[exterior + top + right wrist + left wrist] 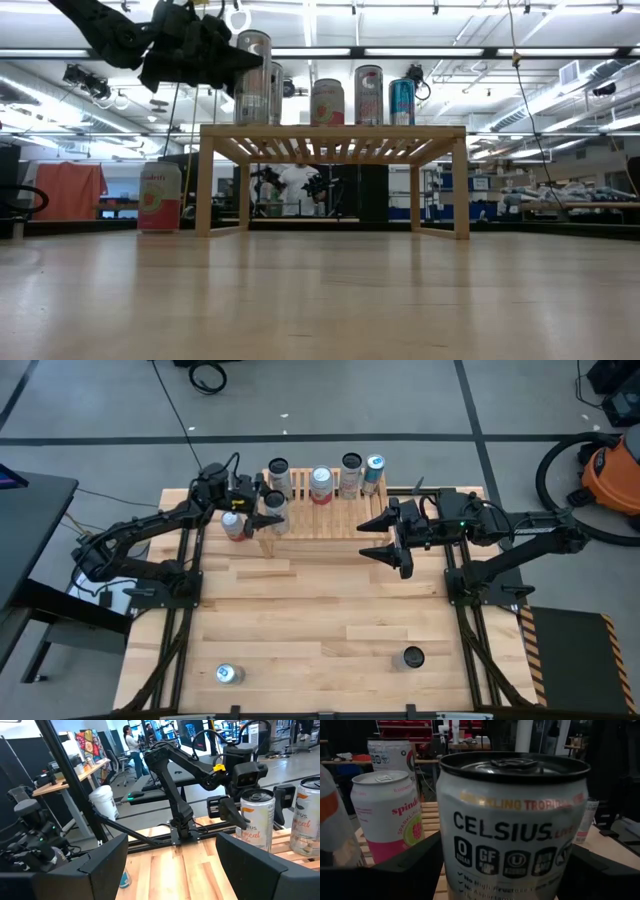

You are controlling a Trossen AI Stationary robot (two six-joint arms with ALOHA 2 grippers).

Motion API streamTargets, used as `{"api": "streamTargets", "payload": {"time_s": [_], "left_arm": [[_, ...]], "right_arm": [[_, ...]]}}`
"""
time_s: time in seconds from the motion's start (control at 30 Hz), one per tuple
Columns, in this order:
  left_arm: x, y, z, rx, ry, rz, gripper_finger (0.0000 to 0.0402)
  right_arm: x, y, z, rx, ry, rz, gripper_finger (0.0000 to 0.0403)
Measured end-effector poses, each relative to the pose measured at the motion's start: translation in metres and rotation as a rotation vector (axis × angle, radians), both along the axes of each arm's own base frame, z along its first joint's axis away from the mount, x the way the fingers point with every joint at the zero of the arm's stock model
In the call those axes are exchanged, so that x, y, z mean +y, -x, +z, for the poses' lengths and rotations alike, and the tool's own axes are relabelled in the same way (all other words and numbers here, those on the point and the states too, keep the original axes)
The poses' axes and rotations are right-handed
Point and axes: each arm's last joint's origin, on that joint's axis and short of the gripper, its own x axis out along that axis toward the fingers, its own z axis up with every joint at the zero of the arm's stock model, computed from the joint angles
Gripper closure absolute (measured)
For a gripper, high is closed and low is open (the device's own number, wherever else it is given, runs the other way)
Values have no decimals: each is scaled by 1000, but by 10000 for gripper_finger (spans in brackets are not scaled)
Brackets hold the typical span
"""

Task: Place canned beverage on shelf
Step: Put the white yellow soda can on the shelf aligned with the other white yellow soda can

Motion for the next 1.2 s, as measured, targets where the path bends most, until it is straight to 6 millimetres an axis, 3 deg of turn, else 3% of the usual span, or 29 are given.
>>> {"api": "streamTargets", "payload": {"time_s": [0.73,1.2], "left_arm": [[2,6,4,-10,68,-4,88],[-2,10,20,-91,29,-14,88]], "right_arm": [[0,0,0,2,11,1,91],[0,0,-1,9,12,-3,91]]}}
